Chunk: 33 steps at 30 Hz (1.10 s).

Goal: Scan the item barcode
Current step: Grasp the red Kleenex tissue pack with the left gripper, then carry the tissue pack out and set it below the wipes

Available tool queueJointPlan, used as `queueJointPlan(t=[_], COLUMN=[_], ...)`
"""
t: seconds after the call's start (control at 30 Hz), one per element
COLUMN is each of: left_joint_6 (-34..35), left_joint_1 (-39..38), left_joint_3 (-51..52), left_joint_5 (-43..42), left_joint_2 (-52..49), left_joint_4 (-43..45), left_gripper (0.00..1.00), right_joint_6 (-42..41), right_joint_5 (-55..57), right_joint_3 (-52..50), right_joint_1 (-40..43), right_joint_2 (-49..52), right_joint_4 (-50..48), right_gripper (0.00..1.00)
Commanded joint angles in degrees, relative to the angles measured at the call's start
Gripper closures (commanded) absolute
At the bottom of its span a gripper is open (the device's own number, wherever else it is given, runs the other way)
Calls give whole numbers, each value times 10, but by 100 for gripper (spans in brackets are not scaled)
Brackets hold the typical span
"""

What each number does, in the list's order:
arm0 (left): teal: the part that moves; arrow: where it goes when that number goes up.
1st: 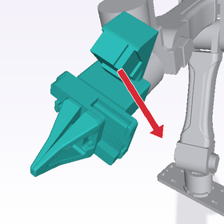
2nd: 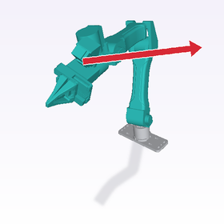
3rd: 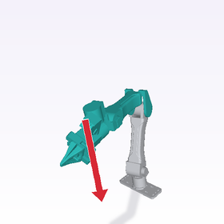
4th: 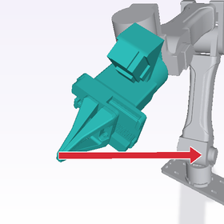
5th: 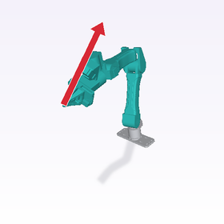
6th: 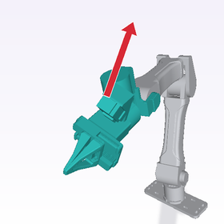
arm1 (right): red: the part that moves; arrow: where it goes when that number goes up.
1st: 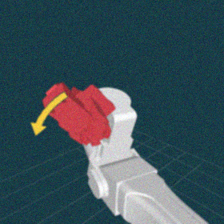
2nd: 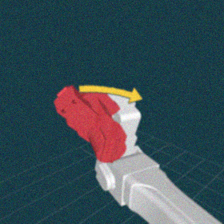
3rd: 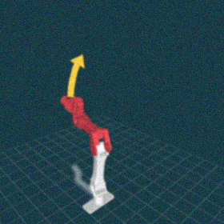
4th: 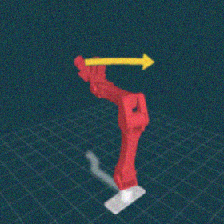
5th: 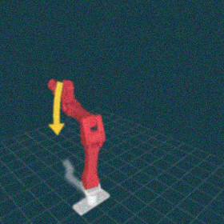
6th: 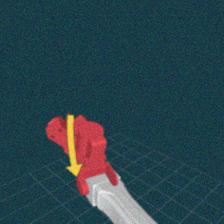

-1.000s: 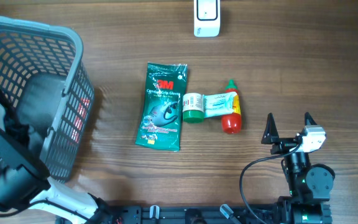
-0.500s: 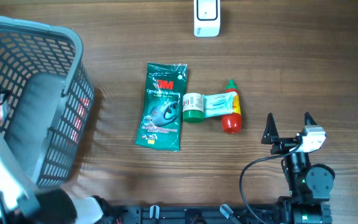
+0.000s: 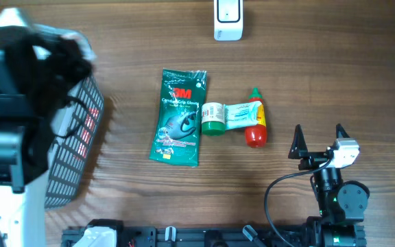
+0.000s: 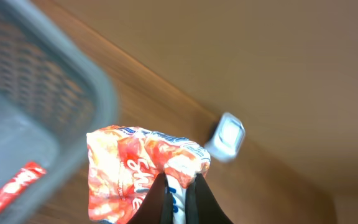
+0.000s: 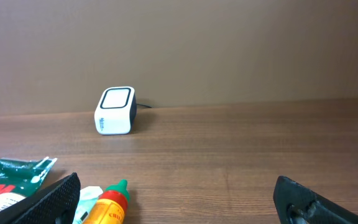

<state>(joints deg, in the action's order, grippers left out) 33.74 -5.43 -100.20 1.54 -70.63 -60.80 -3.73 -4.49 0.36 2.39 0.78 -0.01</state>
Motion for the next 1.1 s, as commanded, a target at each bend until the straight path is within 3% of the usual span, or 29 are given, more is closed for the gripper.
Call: queueJointPlan(t=[0.0,0.13,0.3,0.43,0.5,0.77,1.07], left_joint_6=[-55,-25,149,336,374,377,376], left_joint_1=[-126,-212,-290,-339,-364,-450,-460], left_joint_3=[-5,7,23,57,71,74,74], left_joint_5=[24,56,56,54,53,39,33], left_joint_2=[-38,-96,-182,-249,-280,-372,-452], left_joint_4=[-28,-68,-125,-140,-131,-68,-30], left_gripper=[96,96,96,96,96,96,96], right_joint_6=[7,7,7,7,7,7,7], right_joint_5=[-7,-7,-7,-7,-7,-7,-7], right_joint_3=[-1,-1,-1,-1,-1,-1,-1], right_joint_1=[0,0,0,0,0,0,0], right_joint_2=[-3,-3,-3,-3,-3,-3,-3], right_joint_4=[-3,-3,-3,-3,-3,-3,-3], right_gripper=[0,0,0,0,0,0,0])
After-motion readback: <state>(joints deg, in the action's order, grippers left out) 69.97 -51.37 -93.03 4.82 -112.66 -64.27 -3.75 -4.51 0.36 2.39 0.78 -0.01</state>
